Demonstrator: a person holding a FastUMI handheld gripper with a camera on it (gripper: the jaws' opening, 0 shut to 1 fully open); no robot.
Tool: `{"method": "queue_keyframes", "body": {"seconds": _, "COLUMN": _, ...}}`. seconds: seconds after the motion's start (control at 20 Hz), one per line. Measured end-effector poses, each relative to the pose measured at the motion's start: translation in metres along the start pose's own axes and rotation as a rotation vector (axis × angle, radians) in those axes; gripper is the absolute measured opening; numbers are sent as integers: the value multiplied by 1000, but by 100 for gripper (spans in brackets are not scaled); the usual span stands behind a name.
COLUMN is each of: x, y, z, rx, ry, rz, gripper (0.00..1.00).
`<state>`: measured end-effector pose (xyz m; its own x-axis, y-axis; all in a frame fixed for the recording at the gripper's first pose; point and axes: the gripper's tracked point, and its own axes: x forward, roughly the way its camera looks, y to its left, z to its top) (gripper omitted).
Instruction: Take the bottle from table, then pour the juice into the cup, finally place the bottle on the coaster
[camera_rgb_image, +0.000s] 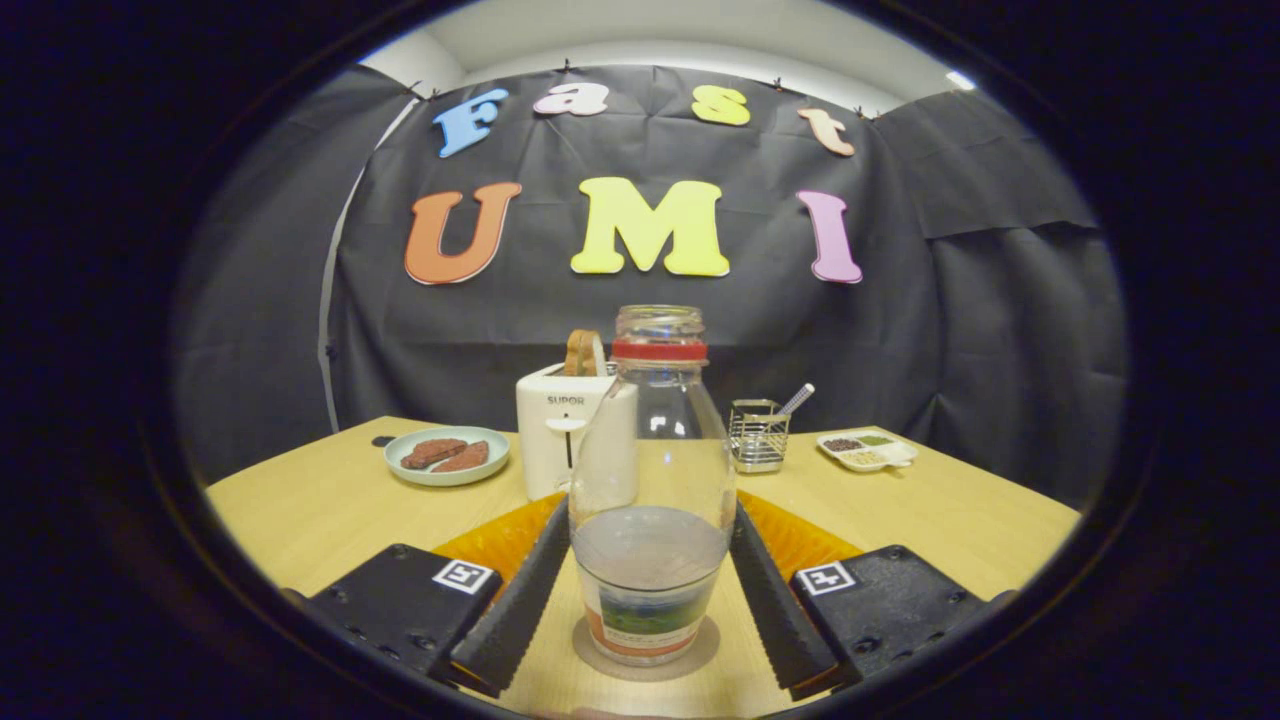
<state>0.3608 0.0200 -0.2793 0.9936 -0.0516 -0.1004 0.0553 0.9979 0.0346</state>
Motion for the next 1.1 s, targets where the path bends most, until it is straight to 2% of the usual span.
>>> {"method": "queue_keyframes", "body": {"seconds": 0.05, "x": -1, "y": 0, "z": 0, "rx": 1, "ry": 0, "rz": 1, "gripper": 100}}
{"method": "queue_keyframes", "body": {"seconds": 0.7, "x": -48, "y": 3, "z": 50, "rx": -29, "ry": -58, "rz": 18, "gripper": 100}}
{"method": "queue_keyframes", "body": {"seconds": 1.1, "x": -99, "y": -11, "z": 107, "rx": -42, "ry": -116, "rz": -8, "gripper": 100}}
